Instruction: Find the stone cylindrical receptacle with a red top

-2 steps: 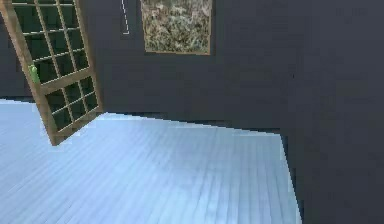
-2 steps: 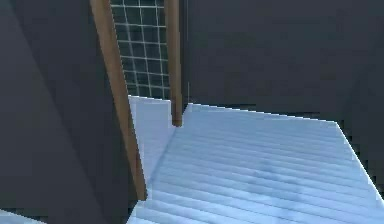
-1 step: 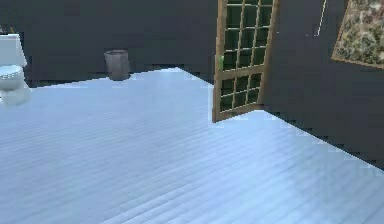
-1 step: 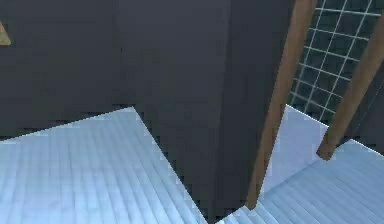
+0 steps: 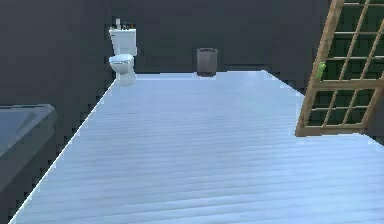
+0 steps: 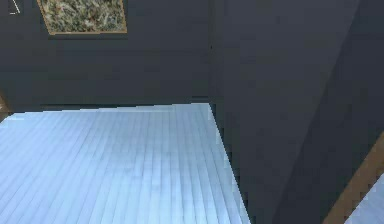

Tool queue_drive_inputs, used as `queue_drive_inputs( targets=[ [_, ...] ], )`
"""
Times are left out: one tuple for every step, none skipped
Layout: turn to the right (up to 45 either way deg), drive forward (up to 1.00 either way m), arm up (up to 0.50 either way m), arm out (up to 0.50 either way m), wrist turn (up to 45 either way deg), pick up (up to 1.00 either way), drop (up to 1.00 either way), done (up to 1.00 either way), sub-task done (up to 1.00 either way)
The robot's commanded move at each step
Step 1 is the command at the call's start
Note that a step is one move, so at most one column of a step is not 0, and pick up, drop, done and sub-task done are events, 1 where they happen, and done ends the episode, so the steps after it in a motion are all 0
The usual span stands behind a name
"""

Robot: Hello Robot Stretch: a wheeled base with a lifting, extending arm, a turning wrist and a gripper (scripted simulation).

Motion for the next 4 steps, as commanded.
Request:
queue_drive_inputs(
  targets=[
    [0.0, 1.00, 0.00, 0.00, 0.0, 0.00, 0.00, 0.00, 0.00],
    [0.0, 1.00, 0.00, 0.00, 0.0, 0.00, 0.00, 0.00, 0.00],
    [0.0, 1.00, 0.00, 0.00, 0.0, 0.00, 0.00, 0.00, 0.00],
    [-3.0, 0.00, 0.00, 0.00, 0.0, 0.00, 0.00, 0.00, 0.00]
  ],
)
